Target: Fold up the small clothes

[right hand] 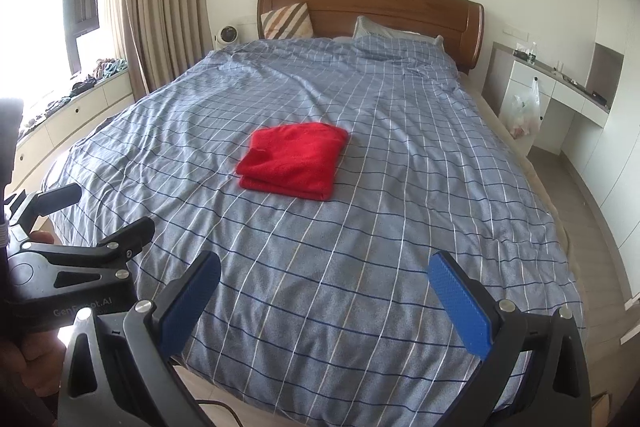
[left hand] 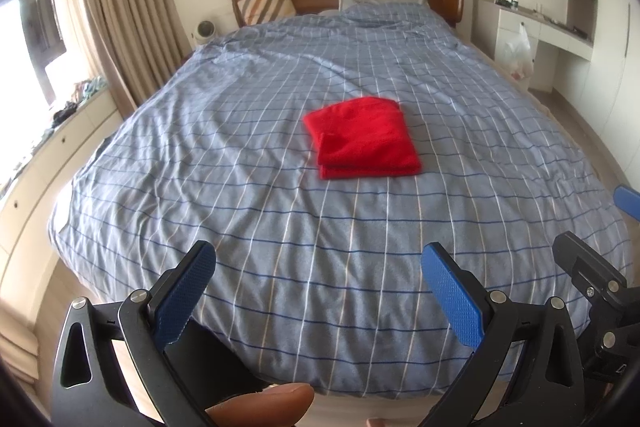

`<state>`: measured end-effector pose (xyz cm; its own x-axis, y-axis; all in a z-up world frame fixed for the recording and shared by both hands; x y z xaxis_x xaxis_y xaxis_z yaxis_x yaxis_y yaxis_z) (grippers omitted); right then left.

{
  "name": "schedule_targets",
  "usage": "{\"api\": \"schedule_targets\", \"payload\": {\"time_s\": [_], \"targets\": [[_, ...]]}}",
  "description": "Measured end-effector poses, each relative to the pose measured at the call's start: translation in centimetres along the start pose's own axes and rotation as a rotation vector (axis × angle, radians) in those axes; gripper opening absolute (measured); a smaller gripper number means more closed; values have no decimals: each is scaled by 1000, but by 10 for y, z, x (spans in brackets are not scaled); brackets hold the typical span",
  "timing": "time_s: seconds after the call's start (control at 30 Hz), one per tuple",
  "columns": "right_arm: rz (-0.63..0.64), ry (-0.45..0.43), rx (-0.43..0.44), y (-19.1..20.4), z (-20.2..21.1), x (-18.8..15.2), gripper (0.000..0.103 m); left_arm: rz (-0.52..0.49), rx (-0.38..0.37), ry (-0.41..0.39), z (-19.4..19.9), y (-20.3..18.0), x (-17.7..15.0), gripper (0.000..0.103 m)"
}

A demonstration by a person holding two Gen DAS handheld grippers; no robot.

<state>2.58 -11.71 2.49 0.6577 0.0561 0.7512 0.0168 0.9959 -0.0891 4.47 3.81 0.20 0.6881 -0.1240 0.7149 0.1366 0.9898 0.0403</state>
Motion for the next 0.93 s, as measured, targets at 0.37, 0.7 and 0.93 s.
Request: {"api": "schedule_targets", "payload": {"time_s": [0.37, 0.7, 0.93], "targets": [[-19, 9, -7, -7, -6, 7, 102, 15, 39, -64, 18, 8, 10, 103], [-7, 32, 5, 0, -10, 0, 102, 53, 1, -80, 17, 10, 9, 103], [-7, 42, 12, 1, -13, -4, 102, 51, 18, -67, 13, 12, 6, 103]]}}
Point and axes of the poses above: each gripper's, at about its wrist camera, not at the fingertips, and z roughly against the way its jaws point, y to its left, x to its top, the point moved 8 cm from there along -z, roughly the way its jaws point, and after that the axes turned 5 degrees about -x, right-handed, at the moved point
